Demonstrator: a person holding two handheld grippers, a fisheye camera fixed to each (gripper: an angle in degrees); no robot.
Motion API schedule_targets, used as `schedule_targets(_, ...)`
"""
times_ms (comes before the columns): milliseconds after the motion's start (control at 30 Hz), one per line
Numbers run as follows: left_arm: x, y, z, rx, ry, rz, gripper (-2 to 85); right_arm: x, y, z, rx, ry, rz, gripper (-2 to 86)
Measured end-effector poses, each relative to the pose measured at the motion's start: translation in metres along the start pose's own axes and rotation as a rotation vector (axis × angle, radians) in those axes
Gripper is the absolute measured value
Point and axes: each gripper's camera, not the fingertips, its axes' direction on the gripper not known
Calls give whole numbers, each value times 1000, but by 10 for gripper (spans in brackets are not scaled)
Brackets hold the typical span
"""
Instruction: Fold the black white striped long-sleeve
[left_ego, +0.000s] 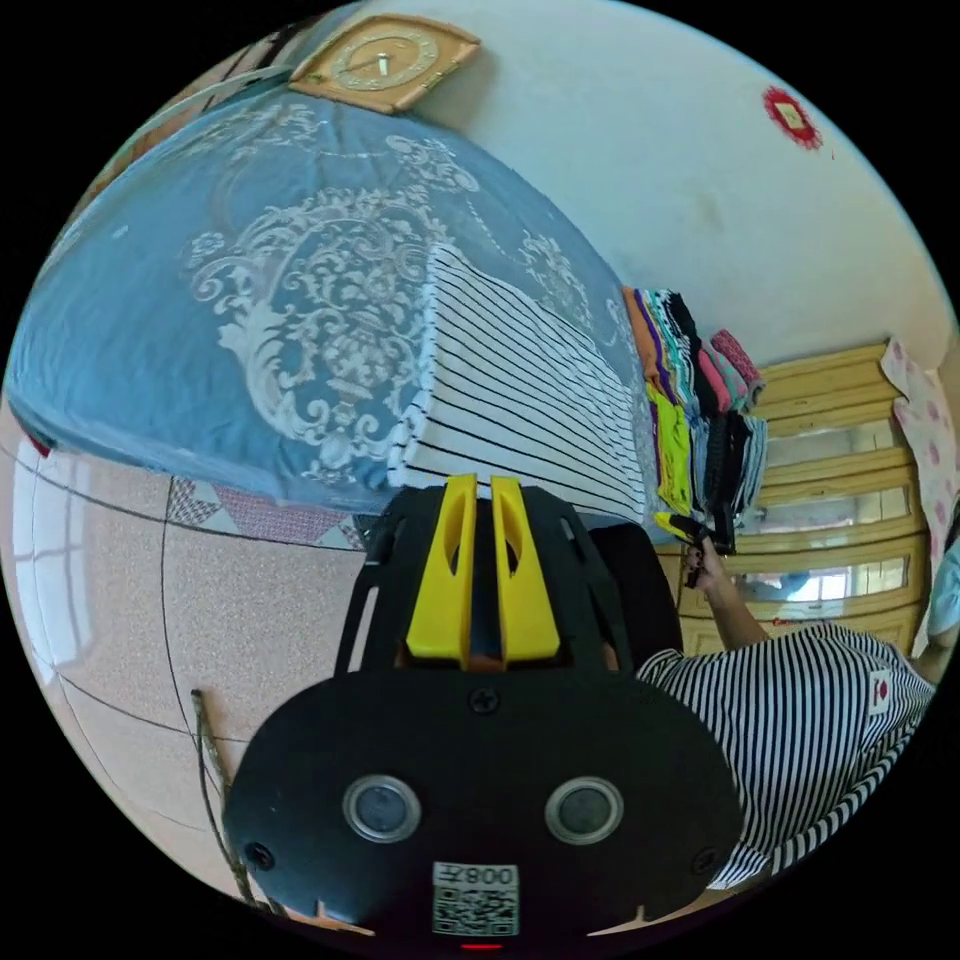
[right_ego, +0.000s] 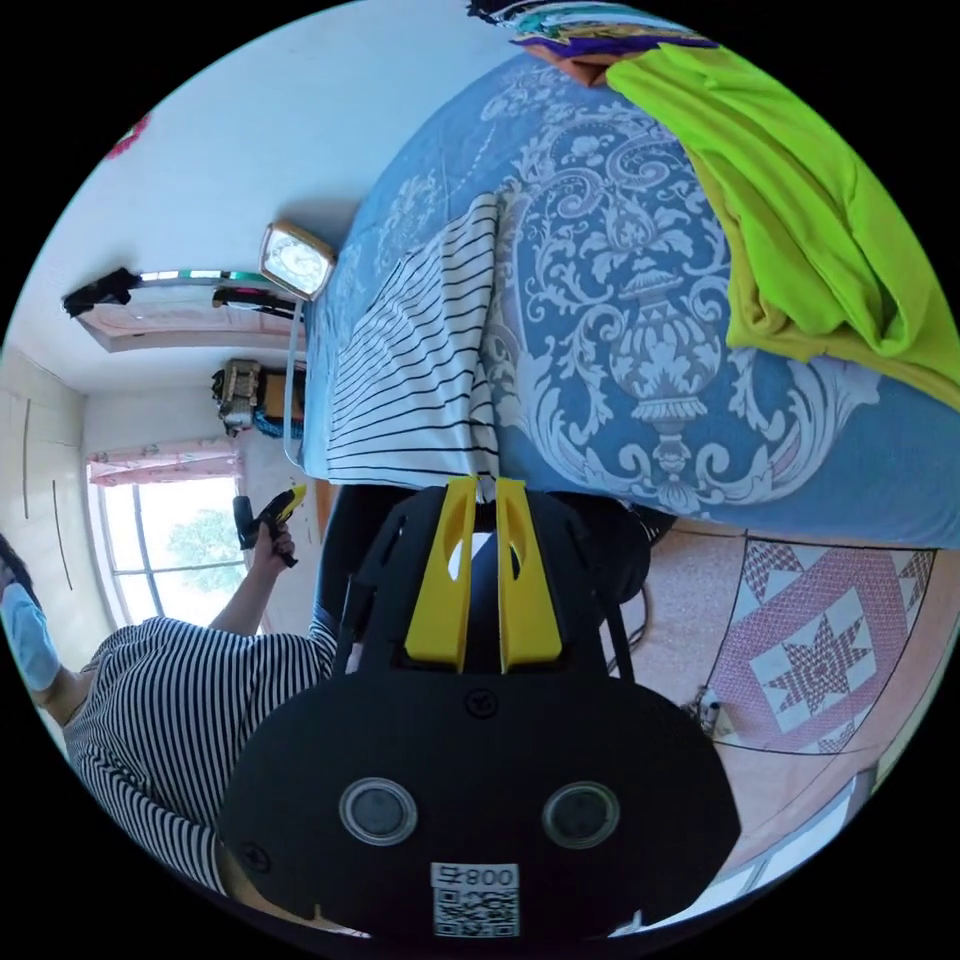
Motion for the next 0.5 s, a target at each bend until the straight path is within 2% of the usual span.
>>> schedule_targets(167, 119, -24, 22, -135, 83, 213, 43, -3, -10, 42, -97, 57, 9, 65)
schedule_targets(500, 352, -37, 82, -374, 99, 633, 68, 26, 1, 69, -70, -193, 57, 16)
